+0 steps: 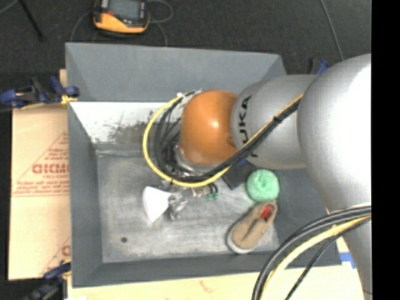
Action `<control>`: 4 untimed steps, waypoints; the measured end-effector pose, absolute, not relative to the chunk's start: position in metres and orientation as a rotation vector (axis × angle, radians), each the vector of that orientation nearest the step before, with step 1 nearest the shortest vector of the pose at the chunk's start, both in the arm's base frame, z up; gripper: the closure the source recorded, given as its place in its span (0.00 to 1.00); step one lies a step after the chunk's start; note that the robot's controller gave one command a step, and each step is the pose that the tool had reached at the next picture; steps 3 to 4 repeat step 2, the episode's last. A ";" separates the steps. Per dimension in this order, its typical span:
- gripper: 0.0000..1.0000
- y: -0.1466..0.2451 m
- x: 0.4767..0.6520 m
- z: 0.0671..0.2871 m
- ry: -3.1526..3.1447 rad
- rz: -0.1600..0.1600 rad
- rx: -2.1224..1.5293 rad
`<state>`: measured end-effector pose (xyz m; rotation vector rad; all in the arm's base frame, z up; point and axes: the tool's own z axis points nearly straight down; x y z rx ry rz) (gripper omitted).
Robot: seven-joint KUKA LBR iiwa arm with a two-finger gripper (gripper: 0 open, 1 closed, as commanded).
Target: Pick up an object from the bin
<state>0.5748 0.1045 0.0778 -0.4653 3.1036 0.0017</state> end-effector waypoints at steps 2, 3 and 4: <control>1.00 0.092 0.561 0.212 3.103 0.001 -0.466; 1.00 0.092 0.561 0.212 3.103 0.001 -0.466; 1.00 0.092 0.561 0.212 3.103 0.001 -0.466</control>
Offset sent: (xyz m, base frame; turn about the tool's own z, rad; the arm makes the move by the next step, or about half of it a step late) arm -0.0146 -0.0123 0.1338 -0.0046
